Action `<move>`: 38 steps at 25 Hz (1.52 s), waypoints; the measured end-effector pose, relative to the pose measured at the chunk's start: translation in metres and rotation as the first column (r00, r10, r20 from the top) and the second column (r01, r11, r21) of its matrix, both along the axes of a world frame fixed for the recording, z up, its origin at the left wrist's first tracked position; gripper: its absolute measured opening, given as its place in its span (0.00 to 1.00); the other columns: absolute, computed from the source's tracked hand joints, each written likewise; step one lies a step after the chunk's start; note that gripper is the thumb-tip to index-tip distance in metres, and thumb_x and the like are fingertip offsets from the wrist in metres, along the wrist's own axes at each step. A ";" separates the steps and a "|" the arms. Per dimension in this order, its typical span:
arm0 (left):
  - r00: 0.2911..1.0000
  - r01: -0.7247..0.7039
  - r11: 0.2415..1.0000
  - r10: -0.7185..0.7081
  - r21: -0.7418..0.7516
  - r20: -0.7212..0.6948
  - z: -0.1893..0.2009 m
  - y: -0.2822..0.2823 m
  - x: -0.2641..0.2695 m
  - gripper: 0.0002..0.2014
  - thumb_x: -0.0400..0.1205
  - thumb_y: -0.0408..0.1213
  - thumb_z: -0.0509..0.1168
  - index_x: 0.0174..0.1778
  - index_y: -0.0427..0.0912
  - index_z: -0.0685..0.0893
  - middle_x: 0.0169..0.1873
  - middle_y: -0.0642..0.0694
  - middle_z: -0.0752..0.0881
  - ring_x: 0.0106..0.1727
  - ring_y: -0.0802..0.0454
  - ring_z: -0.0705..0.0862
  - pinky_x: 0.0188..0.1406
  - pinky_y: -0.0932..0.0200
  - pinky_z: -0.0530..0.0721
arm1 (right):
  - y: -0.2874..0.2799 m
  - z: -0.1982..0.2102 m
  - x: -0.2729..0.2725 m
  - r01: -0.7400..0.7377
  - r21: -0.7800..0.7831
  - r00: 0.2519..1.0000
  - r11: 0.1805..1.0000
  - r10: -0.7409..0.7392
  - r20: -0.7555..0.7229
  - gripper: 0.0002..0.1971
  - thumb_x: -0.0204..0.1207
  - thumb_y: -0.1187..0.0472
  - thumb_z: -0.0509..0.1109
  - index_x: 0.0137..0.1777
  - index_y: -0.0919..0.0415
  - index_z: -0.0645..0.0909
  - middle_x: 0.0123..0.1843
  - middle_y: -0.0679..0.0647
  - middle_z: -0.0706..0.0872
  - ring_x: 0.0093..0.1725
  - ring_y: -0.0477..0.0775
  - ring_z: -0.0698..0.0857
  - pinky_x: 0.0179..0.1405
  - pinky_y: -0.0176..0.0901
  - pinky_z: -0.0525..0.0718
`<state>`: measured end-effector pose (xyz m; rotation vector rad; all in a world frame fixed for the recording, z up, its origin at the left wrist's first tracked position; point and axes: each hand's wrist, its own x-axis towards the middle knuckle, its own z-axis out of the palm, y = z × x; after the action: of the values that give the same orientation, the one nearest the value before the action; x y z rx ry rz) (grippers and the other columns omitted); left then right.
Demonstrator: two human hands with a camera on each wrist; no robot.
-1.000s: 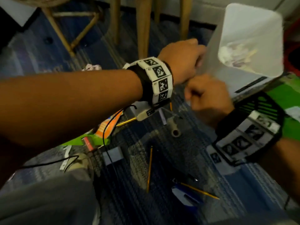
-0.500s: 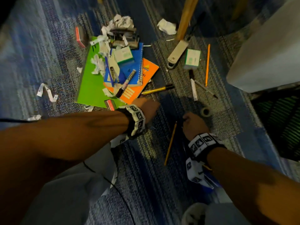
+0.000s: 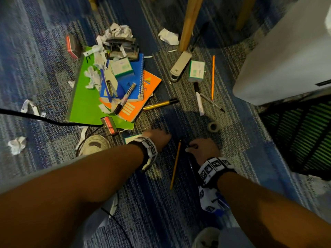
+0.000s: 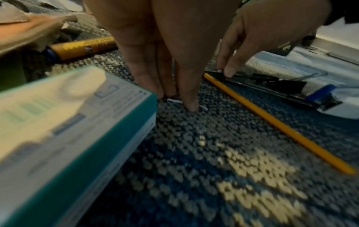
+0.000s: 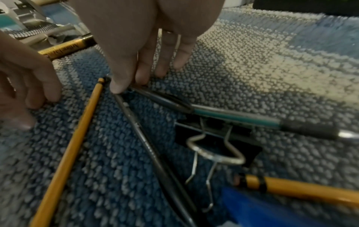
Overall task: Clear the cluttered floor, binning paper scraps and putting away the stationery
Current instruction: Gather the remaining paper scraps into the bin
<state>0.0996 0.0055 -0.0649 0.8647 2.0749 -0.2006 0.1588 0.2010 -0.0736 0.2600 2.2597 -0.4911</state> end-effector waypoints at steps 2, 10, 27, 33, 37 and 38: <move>0.999 0.033 0.999 -0.033 -0.011 -0.007 0.003 0.002 0.005 0.17 0.84 0.30 0.61 0.69 0.38 0.74 0.58 0.37 0.83 0.57 0.38 0.84 0.47 0.48 0.83 | -0.003 0.000 0.000 0.005 -0.014 1.000 1.000 -0.005 -0.011 0.15 0.80 0.45 0.67 0.58 0.53 0.85 0.54 0.54 0.88 0.51 0.59 0.84 0.54 0.53 0.84; 0.979 0.194 0.981 -0.194 -0.007 -0.055 0.004 -0.005 0.012 0.13 0.82 0.25 0.61 0.62 0.36 0.81 0.55 0.38 0.85 0.55 0.38 0.85 0.46 0.48 0.85 | -0.012 0.013 -0.003 -0.046 0.065 0.998 0.997 0.048 -0.032 0.14 0.84 0.50 0.61 0.65 0.52 0.79 0.52 0.55 0.88 0.47 0.60 0.85 0.48 0.51 0.86; 0.930 -0.356 0.931 0.344 0.079 0.128 -0.004 -0.034 -0.014 0.11 0.83 0.32 0.60 0.51 0.51 0.85 0.48 0.42 0.83 0.48 0.42 0.82 0.47 0.54 0.81 | 0.002 0.002 -0.014 -0.039 0.089 0.999 0.995 0.038 0.012 0.13 0.86 0.60 0.58 0.60 0.49 0.84 0.59 0.55 0.88 0.51 0.63 0.85 0.51 0.56 0.87; 0.845 -0.519 0.779 0.529 0.352 0.076 0.019 -0.015 -0.029 0.11 0.82 0.33 0.64 0.57 0.43 0.88 0.56 0.43 0.88 0.59 0.43 0.84 0.59 0.53 0.80 | 0.005 0.016 -0.026 0.057 0.080 0.983 0.995 -0.042 -0.179 0.11 0.87 0.56 0.55 0.59 0.53 0.78 0.44 0.58 0.85 0.38 0.63 0.80 0.36 0.50 0.81; 0.766 -0.560 0.643 0.643 0.522 0.029 0.039 0.015 -0.059 0.11 0.81 0.32 0.65 0.56 0.41 0.90 0.55 0.41 0.89 0.58 0.41 0.85 0.58 0.55 0.79 | 0.027 0.017 -0.076 0.241 0.084 0.907 0.967 -0.193 -0.373 0.10 0.85 0.58 0.58 0.49 0.58 0.80 0.37 0.57 0.79 0.37 0.64 0.80 0.32 0.46 0.72; 0.759 -0.556 0.623 0.651 0.550 0.030 0.041 0.020 -0.065 0.11 0.80 0.32 0.66 0.55 0.41 0.90 0.55 0.41 0.89 0.58 0.41 0.85 0.58 0.55 0.79 | 0.035 0.017 -0.089 0.320 0.082 0.897 0.944 -0.275 -0.346 0.10 0.84 0.58 0.59 0.48 0.60 0.82 0.38 0.59 0.80 0.38 0.64 0.80 0.34 0.47 0.73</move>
<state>0.0342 0.0255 -0.0242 0.3862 2.5138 0.7368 0.0695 0.2363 -0.0570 0.6460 2.6009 -0.5728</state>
